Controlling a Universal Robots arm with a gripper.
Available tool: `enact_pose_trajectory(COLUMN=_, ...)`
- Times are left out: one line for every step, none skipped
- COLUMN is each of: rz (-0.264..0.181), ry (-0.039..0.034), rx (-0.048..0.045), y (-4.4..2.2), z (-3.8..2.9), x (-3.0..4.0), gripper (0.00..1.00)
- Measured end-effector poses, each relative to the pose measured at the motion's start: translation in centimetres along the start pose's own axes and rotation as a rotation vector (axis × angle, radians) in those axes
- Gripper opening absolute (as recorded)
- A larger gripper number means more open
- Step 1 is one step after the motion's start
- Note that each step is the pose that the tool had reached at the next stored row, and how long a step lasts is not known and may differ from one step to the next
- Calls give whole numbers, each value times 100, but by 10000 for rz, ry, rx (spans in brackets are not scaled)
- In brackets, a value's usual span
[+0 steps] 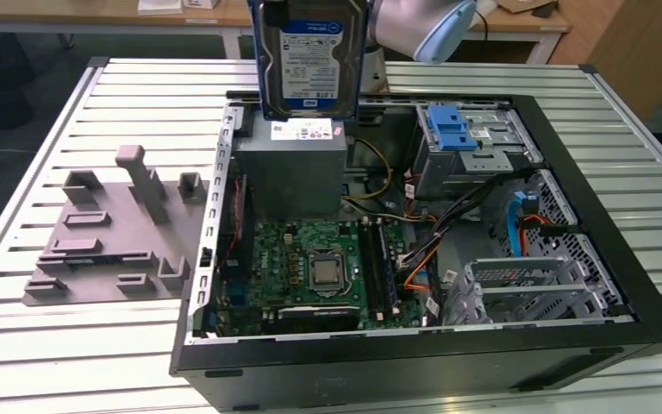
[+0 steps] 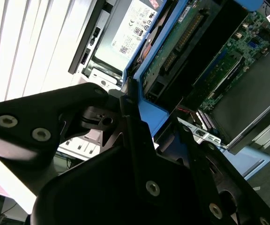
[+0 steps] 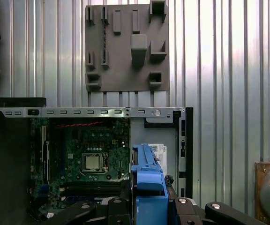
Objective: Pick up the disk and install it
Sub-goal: 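Pick up the disk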
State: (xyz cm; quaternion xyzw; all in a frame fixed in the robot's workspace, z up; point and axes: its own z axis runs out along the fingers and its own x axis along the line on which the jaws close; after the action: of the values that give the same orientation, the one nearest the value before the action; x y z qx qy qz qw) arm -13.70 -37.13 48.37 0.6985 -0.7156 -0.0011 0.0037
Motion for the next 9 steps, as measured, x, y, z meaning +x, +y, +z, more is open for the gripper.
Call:
enact_pose_trajectory(rz=-1, ry=1, rx=0, y=-6, z=0, x=1, gripper=36)
enact_pose_trajectory(rz=0, ry=-1, rx=1, y=-8, z=0, x=3, gripper=36)
enact_pose_trajectory(rz=0, ry=-1, rx=0, y=-9, z=0, x=10, gripper=36)
enact_pose_trajectory(rz=0, ry=0, rx=0, y=-10, z=0, x=19, gripper=36)
enact_pose_trajectory(rz=-1, ry=-1, rx=1, y=-10, z=0, x=30, gripper=36)
enact_pose_trajectory(rz=0, ry=-1, rx=1, y=-11, z=1, x=43, gripper=36)
enact_pose_trajectory(rz=0, ry=0, rx=0, y=-11, z=0, x=55, gripper=36)
enact_pose_trajectory(rz=0, ry=1, rx=-1, y=-12, z=0, x=66, gripper=36)
enact_pose_trajectory(rz=-1, ry=0, rx=0, y=-13, z=0, x=78, gripper=36)
